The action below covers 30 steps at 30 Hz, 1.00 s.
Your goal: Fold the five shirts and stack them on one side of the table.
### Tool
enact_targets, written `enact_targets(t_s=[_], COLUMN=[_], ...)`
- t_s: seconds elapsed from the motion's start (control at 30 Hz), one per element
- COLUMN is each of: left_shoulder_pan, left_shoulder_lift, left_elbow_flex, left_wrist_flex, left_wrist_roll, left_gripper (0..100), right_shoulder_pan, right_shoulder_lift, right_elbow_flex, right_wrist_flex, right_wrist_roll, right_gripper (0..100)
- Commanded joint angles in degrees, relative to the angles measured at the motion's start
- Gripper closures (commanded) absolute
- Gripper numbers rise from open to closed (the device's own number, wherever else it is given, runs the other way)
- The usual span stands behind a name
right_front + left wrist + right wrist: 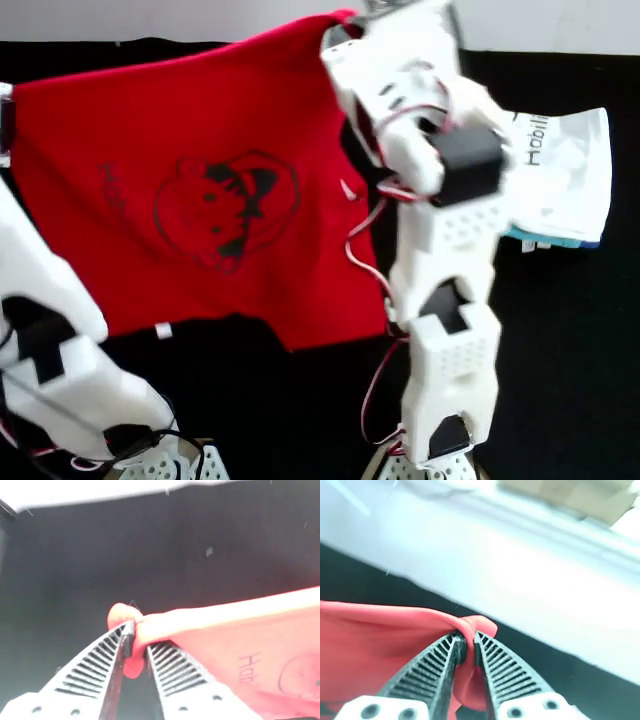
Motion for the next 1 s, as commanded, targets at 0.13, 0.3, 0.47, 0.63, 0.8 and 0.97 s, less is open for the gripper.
enact_targets(t_s=[0.13,0.3,0.47,0.63,0.8,0.97], left_shoulder_pan=[-0.57,-0.57,-0.48,-0.22,-0.48,-0.13], left_shoulder_lift=[-17.27,-29.67,-43.21,-52.26,-53.58,-48.48], left_elbow_flex=[0.48,16.31,31.96,36.26,36.7,41.98], left_wrist_flex=[0.18,0.18,0.0,-0.18,-0.18,-0.35], left_wrist_roll=[0.88,0.53,0.44,0.44,0.44,-0.7], left_gripper=[99,99,99,99,99,99], right_shoulder_pan=[4.88,4.79,4.79,4.79,4.79,3.3], right_shoulder_lift=[-15.52,-25.01,-32.48,-37.58,-38.64,-36.09], right_elbow_flex=[-6.2,-6.2,-6.11,-6.11,-2.86,14.73], right_wrist_flex=[-0.92,2.24,4.88,5.67,6.64,0.75], right_wrist_roll=[0.44,0.53,0.62,0.79,1.76,1.58], right_gripper=[99.1,99.1,99.1,99.1,99.1,99.1])
